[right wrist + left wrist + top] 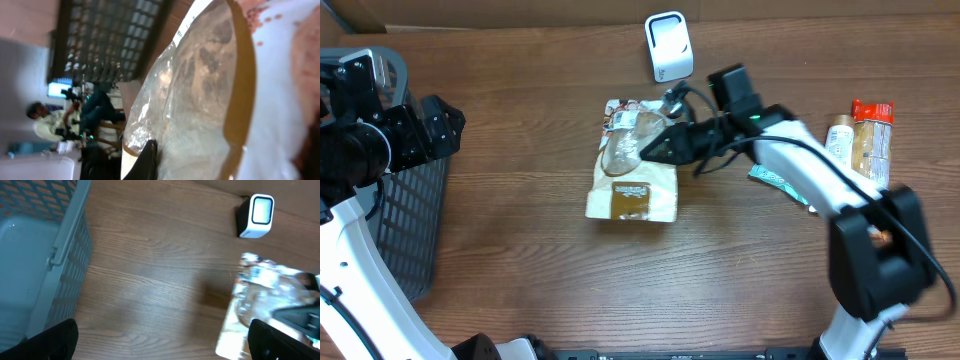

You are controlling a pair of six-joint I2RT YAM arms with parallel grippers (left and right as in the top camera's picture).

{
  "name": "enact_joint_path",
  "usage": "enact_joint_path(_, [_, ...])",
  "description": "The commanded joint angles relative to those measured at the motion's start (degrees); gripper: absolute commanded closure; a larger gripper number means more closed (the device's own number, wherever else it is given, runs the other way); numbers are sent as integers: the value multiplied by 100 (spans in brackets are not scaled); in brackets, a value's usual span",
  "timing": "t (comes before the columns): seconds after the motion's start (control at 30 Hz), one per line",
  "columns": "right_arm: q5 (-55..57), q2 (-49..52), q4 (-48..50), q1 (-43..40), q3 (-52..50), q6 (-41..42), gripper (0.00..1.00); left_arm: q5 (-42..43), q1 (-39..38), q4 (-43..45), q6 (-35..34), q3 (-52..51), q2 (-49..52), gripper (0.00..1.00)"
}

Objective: Scan the item barcode
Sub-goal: 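Drag and lift the bread bag toward the scanner with the right gripper, then hold the bread bag label up at the scanner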

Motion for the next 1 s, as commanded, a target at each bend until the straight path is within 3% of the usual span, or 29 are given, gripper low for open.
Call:
enact_joint_path(0.0, [-236,-702,-831,-219,9,-1969,96,61,13,7,114,7,31,1])
enact_joint_path(0.1, [-44,-1093,-1598,-389,9,-2793,96,61,13,7,116,7,31,1])
enact_joint_path(0.47, [319,-2225,-2785,-671,11,-3777,96,61,13,7,114,7,31,0])
enact_joint_path(0.57, [321,-2603,-3042,-675,11,-4395,96,61,13,7,114,7,31,0])
enact_joint_path(0.73, [374,-2848,-2852,-798,11,-4400,96,61,13,7,114,7,28,0])
enact_joint_path(0.8, [640,-2846,-2680,-811,11,-4094,96,61,13,7,114,7,31,1])
enact_joint_path(0.97, [3134,-2712,-1803,-671,9,-1456,96,59,13,4,114,7,31,0])
